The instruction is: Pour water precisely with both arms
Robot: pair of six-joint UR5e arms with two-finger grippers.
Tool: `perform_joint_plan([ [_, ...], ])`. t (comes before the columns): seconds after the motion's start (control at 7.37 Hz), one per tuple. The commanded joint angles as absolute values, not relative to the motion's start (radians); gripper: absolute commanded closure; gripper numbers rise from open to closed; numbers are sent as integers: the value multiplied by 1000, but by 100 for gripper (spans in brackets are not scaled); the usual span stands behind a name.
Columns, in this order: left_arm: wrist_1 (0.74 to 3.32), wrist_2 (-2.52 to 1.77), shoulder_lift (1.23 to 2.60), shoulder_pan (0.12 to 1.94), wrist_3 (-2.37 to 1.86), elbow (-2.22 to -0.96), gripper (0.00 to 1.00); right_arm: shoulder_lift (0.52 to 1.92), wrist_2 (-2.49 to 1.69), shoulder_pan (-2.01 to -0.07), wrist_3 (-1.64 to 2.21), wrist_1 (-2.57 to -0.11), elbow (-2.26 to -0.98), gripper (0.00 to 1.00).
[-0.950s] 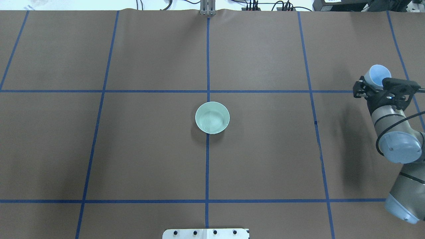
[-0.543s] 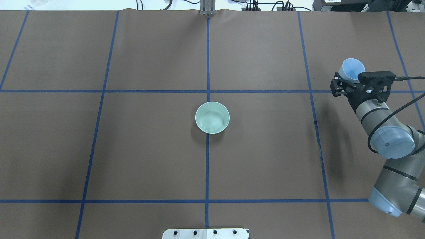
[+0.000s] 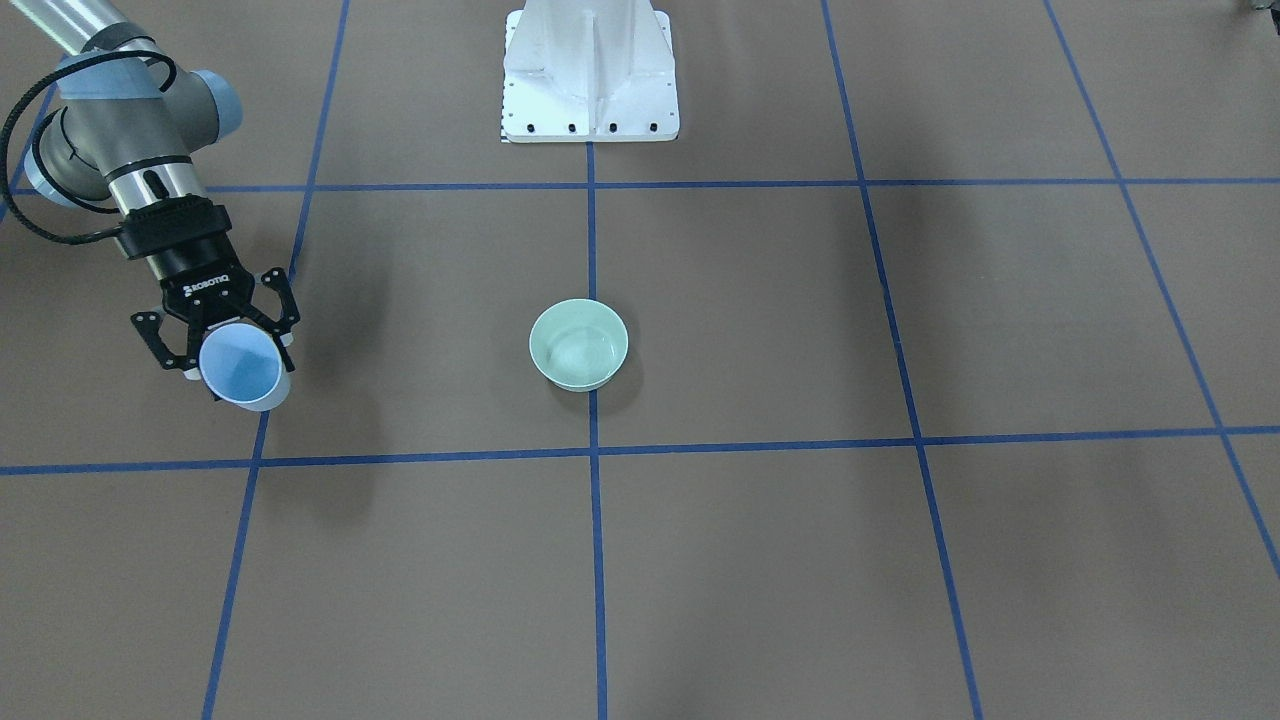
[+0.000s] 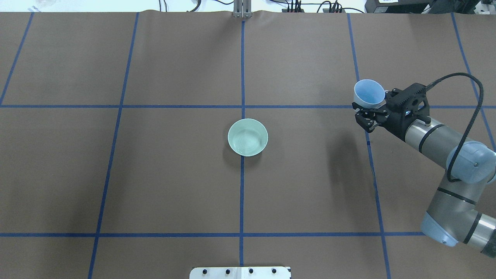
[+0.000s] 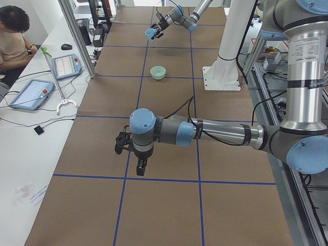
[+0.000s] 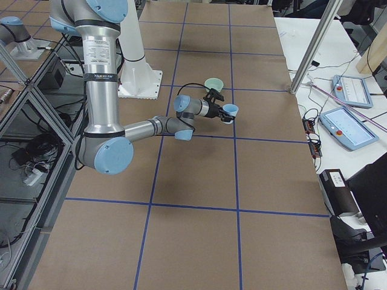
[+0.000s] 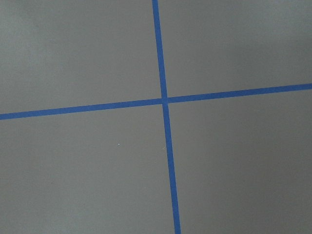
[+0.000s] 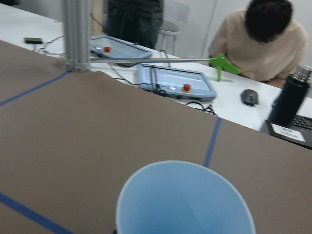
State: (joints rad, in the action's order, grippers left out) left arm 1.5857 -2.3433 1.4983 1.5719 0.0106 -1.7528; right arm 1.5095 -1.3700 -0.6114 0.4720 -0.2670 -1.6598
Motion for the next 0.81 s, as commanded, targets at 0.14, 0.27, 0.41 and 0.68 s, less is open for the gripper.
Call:
perform_joint_plan([
  [0.14,1585,-2344,1497,1572,6,-1750,0,1434,-1807,-661,425,-262,-1658,100],
  [0.27,1585,-2345,1497,1572,6,-1750,0,1393,-1842,-661,434,-332,-1660,100],
  [0.41,1585,-2345,1483,1571,6,-1752,0,1358,-1844,-649,431,-418,-1664,100],
  [0.68,1585,-2345,1480,1571,5,-1749,0,1235,-1833,-628,423,-661,-1675,100],
])
